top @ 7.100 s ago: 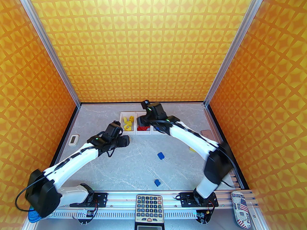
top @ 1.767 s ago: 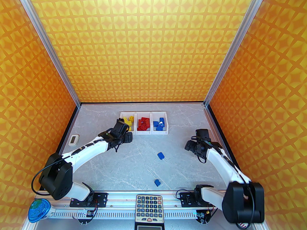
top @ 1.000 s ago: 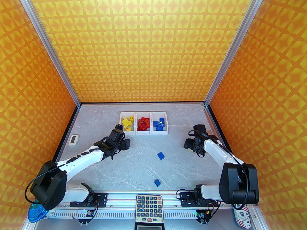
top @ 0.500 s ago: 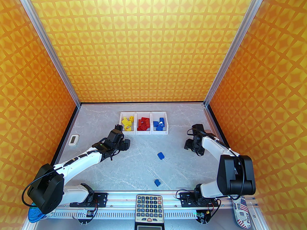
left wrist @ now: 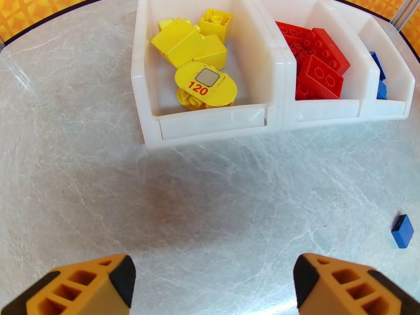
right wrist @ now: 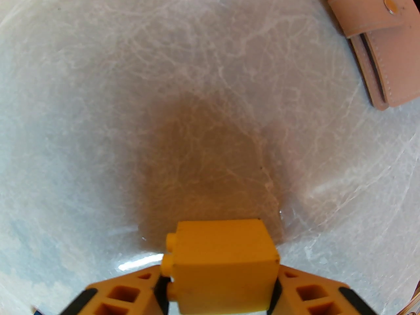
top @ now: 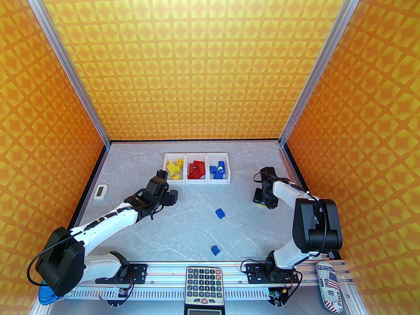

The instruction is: Sort the legos into containers by color

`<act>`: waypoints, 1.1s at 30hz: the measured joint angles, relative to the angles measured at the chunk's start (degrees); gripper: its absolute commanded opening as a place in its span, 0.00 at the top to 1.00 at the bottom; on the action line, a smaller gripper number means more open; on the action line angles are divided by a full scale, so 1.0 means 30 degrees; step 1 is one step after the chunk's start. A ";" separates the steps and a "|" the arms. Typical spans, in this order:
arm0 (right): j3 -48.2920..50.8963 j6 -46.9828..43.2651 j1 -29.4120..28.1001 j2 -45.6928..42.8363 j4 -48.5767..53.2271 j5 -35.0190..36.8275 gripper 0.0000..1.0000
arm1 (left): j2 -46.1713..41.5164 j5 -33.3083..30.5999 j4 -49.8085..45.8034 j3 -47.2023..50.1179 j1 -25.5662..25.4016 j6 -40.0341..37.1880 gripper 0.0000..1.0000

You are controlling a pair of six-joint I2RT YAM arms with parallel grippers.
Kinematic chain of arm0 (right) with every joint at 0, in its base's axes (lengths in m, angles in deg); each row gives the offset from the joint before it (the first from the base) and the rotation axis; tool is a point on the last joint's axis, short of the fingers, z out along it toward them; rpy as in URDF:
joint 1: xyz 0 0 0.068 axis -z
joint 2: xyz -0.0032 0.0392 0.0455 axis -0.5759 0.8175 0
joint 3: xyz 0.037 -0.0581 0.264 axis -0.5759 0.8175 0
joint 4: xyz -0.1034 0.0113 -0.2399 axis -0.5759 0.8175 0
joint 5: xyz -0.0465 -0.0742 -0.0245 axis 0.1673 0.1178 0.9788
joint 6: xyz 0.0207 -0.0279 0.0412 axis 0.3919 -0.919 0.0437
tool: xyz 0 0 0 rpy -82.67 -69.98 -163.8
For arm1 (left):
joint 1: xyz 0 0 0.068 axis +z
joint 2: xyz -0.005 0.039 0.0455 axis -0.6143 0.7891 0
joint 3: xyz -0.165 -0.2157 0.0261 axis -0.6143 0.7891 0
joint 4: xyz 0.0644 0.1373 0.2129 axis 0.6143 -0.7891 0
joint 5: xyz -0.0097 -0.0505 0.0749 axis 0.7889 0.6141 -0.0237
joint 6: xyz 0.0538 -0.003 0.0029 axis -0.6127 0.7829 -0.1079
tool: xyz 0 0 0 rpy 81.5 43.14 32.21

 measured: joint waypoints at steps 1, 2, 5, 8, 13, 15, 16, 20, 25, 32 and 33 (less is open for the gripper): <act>-0.0015 0.0036 0.0015 -0.0058 -0.0015 -0.0015 0.61 | 0.0000 0.0000 0.0000 0.0000 0.0000 0.0000 0.16; -0.0015 -0.0051 0.0015 -0.0102 -0.0015 -0.0044 0.64 | 0.0000 0.0000 0.0000 0.0000 0.0000 0.0000 0.16; -0.0015 -0.0138 0.0015 -0.0430 0.0007 -0.0233 0.68 | 0.0000 0.0066 -0.0015 0.0000 0.0000 0.0007 0.16; -0.0015 -0.0291 0.0015 -0.1188 -0.0066 -0.0612 0.71 | -0.0117 0.0182 -0.0131 0.0000 0.0000 0.0015 0.16; -0.0015 -0.0707 0.0000 -0.2594 -0.0838 -0.1712 0.73 | -0.0867 0.0386 -0.0729 -0.0204 0.0000 0.0015 0.16; -0.0022 -0.0911 -0.0109 -0.2929 -0.1115 -0.2055 0.73 | -0.1064 0.0430 -0.1188 -0.0619 0.0000 0.0007 0.16; -0.0036 -0.0984 -0.0204 -0.3096 -0.1260 -0.2222 0.73 | -0.1158 0.0437 -0.1428 -0.0896 0.0000 0.0000 0.16; -0.0408 -0.1348 -0.1290 -0.3548 -0.1676 -0.2368 0.73 | -0.1508 0.0466 -0.2171 -0.1960 0.0000 -0.0189 0.16; -0.1392 -0.1778 -0.3432 -0.4262 -0.2594 -0.2353 0.73 | -0.1770 0.0503 -0.3024 -0.3082 0.0000 -0.0510 0.16; -0.1413 -0.1770 -0.4612 -0.6768 -0.4306 -0.2732 0.73 | -0.2616 0.0663 -0.3184 -0.3169 0.0000 -0.0699 0.14; -0.1413 -0.1792 -0.4699 -0.6994 -0.4554 -0.2871 0.73 | -0.2739 0.0670 -0.3184 -0.3147 0.0000 -0.0714 0.15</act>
